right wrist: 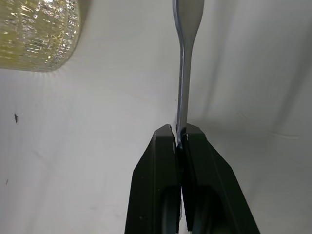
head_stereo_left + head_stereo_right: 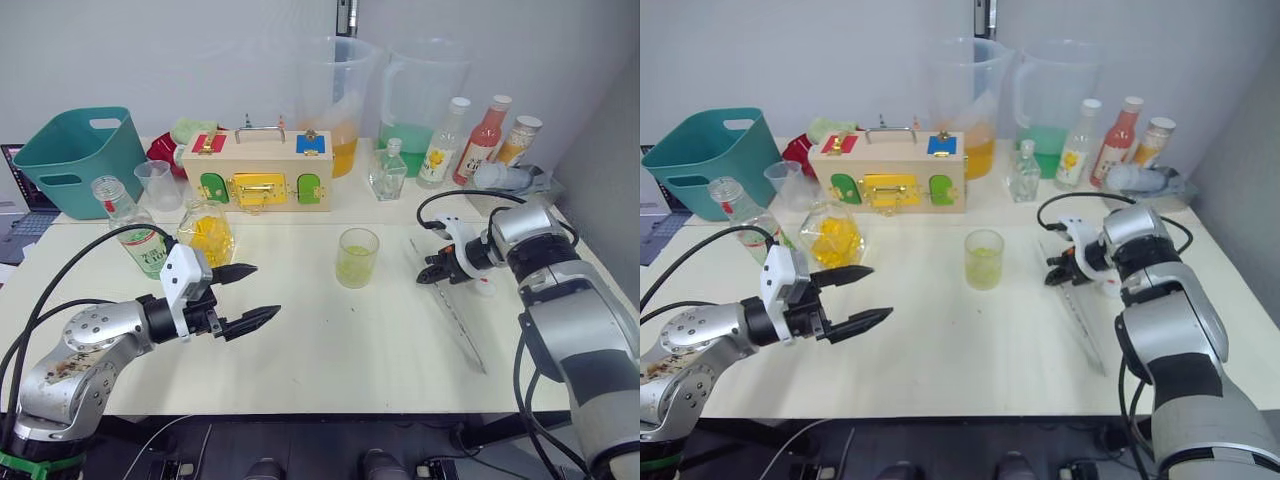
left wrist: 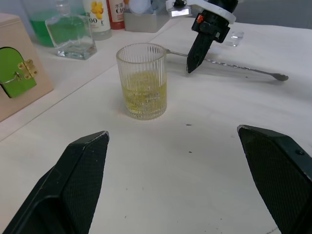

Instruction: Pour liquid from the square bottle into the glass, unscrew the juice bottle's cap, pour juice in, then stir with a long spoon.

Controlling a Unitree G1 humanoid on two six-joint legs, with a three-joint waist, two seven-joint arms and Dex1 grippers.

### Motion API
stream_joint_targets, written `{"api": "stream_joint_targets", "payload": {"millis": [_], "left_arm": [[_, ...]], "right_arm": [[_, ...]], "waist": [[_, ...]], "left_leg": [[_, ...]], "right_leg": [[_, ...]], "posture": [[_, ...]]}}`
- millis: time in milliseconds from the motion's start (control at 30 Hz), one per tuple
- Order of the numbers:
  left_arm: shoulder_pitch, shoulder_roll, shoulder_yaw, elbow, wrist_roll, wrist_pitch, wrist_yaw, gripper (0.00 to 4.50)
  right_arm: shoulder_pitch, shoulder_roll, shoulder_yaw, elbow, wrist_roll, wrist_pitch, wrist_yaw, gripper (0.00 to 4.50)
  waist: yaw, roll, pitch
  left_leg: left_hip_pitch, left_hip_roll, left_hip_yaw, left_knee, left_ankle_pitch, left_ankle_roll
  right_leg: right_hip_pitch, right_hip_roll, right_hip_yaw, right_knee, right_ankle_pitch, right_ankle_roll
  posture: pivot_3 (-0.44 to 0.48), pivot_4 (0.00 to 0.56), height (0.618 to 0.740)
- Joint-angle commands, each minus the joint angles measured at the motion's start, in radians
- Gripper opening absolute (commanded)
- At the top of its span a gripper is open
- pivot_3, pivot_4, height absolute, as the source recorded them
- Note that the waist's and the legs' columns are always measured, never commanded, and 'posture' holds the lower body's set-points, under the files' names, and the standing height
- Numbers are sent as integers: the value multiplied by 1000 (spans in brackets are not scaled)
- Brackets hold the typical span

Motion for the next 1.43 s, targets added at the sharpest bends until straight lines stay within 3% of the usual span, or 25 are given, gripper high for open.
{"api": "stream_joint_targets", "payload": {"millis": [33, 233, 367, 667, 800, 867, 967, 1133, 1200, 1433], "left_arm": [[-19, 6, 29, 15, 16, -30, 14, 4500], [-23, 16, 27, 60, 36, -47, -6, 4500], [30, 58, 64, 102, 61, -83, -63, 4500], [146, 143, 135, 279, 86, -133, -190, 4500], [201, 193, 119, 371, 195, -202, -193, 4500], [205, 194, 131, 402, 201, -237, -204, 4500], [209, 225, 193, 583, 227, -320, -233, 4500], [201, 221, 220, 679, 231, -375, -246, 4500], [200, 205, 225, 696, 236, -400, -231, 4500], [208, 169, 256, 705, 233, -402, -178, 4500]], "right_arm": [[-6, -19, -50, -29, -8, 0, 6, 877], [-24, -73, -152, -99, 23, 18, 7, 2949], [57, -168, -209, -279, 53, -20, 52, 4365], [451, -243, -653, -758, 298, -355, 43, 4442], [649, -314, -838, -874, 512, -234, 198, 4442], [692, -327, -859, -886, 542, -224, 191, 4442], [850, -302, -989, -956, 593, -229, 142, 4442], [998, -286, -1026, -986, 563, -371, 103, 4442], [1069, -279, -999, -945, 480, -517, 91, 4442], [1190, -267, -969, -878, 399, -748, 93, 4442]], "waist": [[-1, 0, 0], [-1, 0, 0], [0, 0, 0], [1, 0, 0], [6, 0, 0], [4, 0, 0], [4, -1, 0], [-1, 0, 0], [0, 0, 0], [3, 0, 0]], "left_leg": [[0, 0, 0, 0, 0, 0], [0, 0, 0, 0, 0, 0], [0, 0, 0, 0, 0, 0], [1, 1, 1, 0, 0, 0], [2, 1, -1, 0, 0, 0], [3, 0, 1, 0, -1, 1], [4, 2, 1, 0, -1, 1], [5, 2, 3, 0, 0, 1], [6, 2, 3, 0, 0, 1], [6, 2, 3, 0, 0, 1]], "right_leg": [[0, 0, 0, 0, 0, 0], [0, 0, 0, 0, 0, 0], [0, 0, 0, 0, 0, 0], [1, 0, 0, -1, 0, 0], [3, 0, -1, 0, 0, 0], [5, -1, 0, -1, 0, 0], [5, 1, 0, -2, -1, 0], [5, 1, 1, -1, -1, -1], [5, 1, 1, -1, -1, -1], [6, 0, 1, 0, -1, -1]], "posture": [[0, 150, 740], [0, 150, 740], [0, 150, 740], [0, 150, 740], [0, 150, 740], [0, 150, 740], [0, 150, 740], [0, 150, 740], [0, 150, 740], [0, 150, 740]]}}
